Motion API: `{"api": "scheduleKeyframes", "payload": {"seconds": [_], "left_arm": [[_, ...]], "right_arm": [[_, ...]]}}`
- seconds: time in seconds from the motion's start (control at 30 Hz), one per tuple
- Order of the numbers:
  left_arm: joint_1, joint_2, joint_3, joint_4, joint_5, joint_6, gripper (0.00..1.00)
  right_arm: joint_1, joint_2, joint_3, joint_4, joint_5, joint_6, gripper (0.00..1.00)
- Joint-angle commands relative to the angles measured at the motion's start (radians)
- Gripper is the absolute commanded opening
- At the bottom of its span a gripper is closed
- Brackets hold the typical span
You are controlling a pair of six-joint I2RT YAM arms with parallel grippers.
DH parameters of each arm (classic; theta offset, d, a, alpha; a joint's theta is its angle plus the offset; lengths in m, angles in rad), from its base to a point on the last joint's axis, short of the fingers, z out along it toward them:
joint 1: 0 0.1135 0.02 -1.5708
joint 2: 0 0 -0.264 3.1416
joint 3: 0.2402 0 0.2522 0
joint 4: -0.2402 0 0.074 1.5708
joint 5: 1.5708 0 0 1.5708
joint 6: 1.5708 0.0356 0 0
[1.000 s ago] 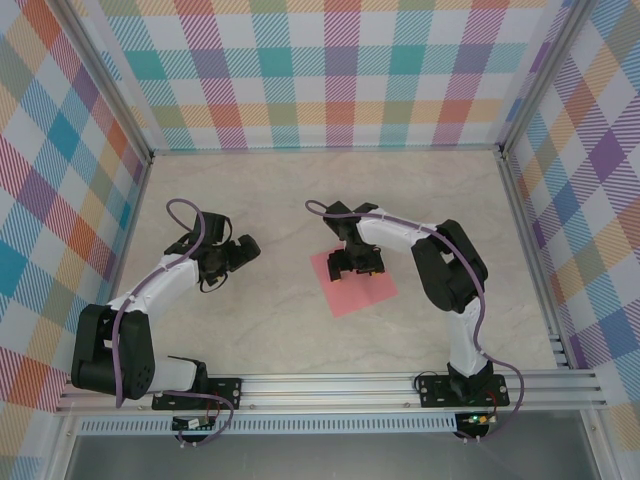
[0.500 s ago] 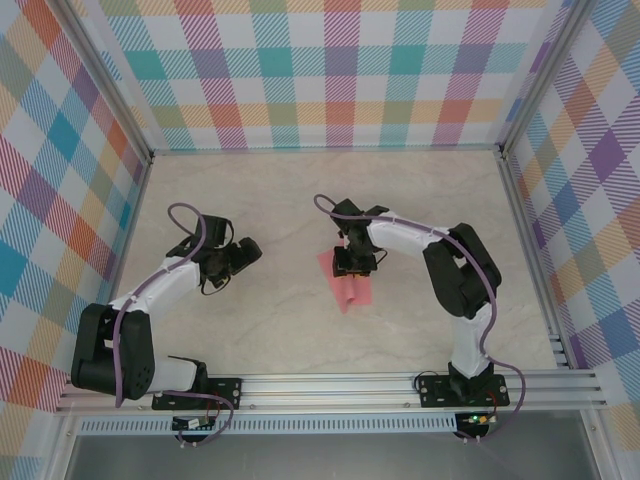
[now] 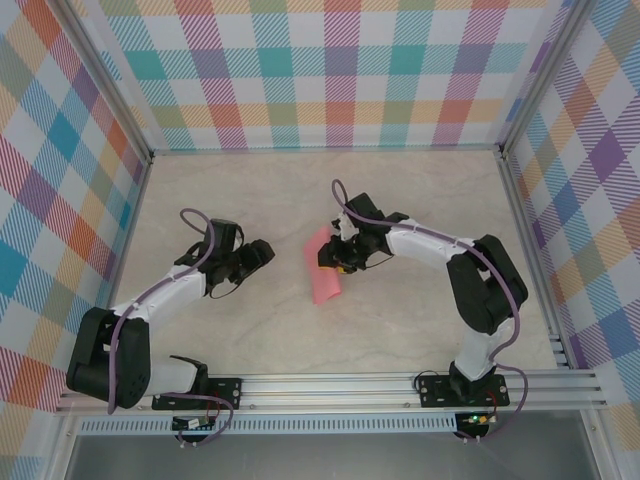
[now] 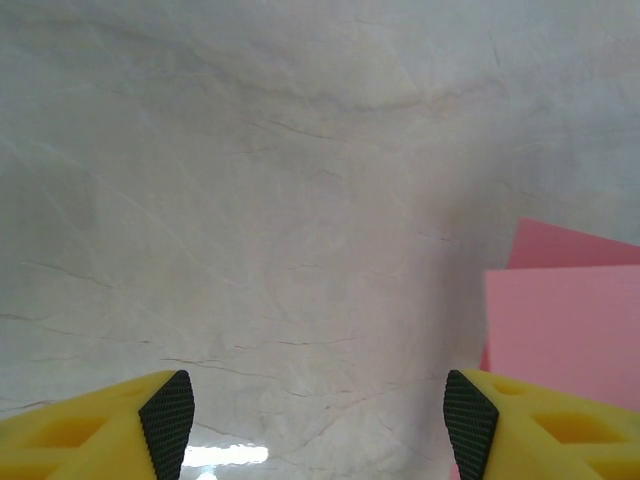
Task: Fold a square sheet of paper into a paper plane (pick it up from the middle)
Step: Fold the square sheet of paper in half at the center of the table.
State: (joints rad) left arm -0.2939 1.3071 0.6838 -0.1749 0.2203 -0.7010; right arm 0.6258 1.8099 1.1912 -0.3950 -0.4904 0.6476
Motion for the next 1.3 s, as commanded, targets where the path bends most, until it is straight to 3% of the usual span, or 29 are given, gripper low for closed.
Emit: {"api": "scheduleKeyframes", "payload": {"seconds": [0.0,0.47,1.27], "left_arm": [[-0.042,0.016,-0.012,0.050,0.011,-0.017,0.69],[-0.096,0.081,0.025,0.044,-0.021,-0.011,0.68],[-0.135,0.145,0.058,0.046,-0.038,-0.024,0.65]], "right_arm": [[-0.005,0.041,-0.011,-0.002,0.026,-0.002,0.35],[-0.005,0.017,0.010,-0.161,0.386,-0.114,0.64],[-0.049,0.019,-0.026,-0.144,0.413,-0.095,0.74]]}}
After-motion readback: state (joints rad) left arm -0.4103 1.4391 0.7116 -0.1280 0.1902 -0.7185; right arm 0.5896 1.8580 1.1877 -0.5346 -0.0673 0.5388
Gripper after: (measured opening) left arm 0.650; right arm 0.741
